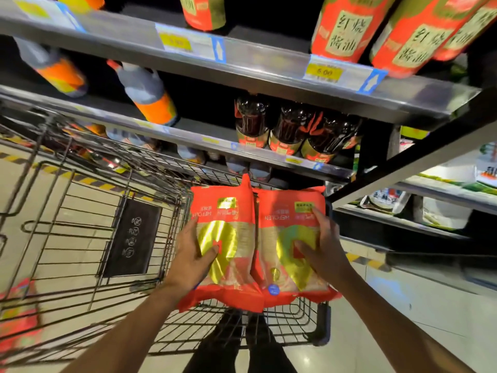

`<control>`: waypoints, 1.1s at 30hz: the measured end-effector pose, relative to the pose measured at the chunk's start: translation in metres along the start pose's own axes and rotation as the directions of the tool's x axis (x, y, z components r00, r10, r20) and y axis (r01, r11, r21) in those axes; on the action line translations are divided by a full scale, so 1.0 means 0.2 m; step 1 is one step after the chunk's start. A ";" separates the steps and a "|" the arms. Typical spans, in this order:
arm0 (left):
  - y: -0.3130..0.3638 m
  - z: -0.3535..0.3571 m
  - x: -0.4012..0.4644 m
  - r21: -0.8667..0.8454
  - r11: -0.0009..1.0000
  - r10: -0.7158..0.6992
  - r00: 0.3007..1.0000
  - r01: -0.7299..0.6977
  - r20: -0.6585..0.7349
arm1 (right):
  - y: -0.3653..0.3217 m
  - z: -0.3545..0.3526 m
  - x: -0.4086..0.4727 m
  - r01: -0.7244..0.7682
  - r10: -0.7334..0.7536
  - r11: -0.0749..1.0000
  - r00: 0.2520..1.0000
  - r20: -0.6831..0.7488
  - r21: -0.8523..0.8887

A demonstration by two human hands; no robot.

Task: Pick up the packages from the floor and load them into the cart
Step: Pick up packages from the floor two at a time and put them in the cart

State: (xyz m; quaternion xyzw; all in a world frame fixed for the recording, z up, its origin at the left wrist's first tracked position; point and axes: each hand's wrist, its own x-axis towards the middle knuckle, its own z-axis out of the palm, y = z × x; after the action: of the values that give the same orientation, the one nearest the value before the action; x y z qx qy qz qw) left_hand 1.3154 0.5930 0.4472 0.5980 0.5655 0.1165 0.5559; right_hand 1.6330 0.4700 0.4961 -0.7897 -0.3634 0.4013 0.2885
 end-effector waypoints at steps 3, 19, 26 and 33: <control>0.15 -0.03 -0.05 0.050 0.999 -0.011 0.999 0.012 -0.033 | -0.01 -0.01 -0.01 -0.051 0.051 0.999 0.998 -0.035 0.001; 0.23 -0.01 -0.15 -0.097 0.994 -0.065 0.993 0.056 -0.100 | -0.05 -0.01 -0.02 -0.144 0.169 0.981 0.962 -0.213 0.127; 0.24 -0.05 -0.17 -0.061 0.996 -0.071 0.990 0.064 -0.119 | -0.01 0.00 -0.06 -0.260 0.303 0.941 0.933 -0.193 0.218; 0.25 -0.03 -0.18 -0.065 0.996 -0.066 0.989 0.057 -0.131 | 0.00 -0.01 -0.08 -0.267 0.310 0.939 0.929 -0.201 0.215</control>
State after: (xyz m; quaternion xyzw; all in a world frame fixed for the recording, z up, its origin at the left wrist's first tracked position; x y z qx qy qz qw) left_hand 1.3254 0.5806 0.5062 0.5538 0.6156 0.1562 0.5384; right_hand 1.6278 0.4576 0.5035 -0.8462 -0.1680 0.3762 0.3380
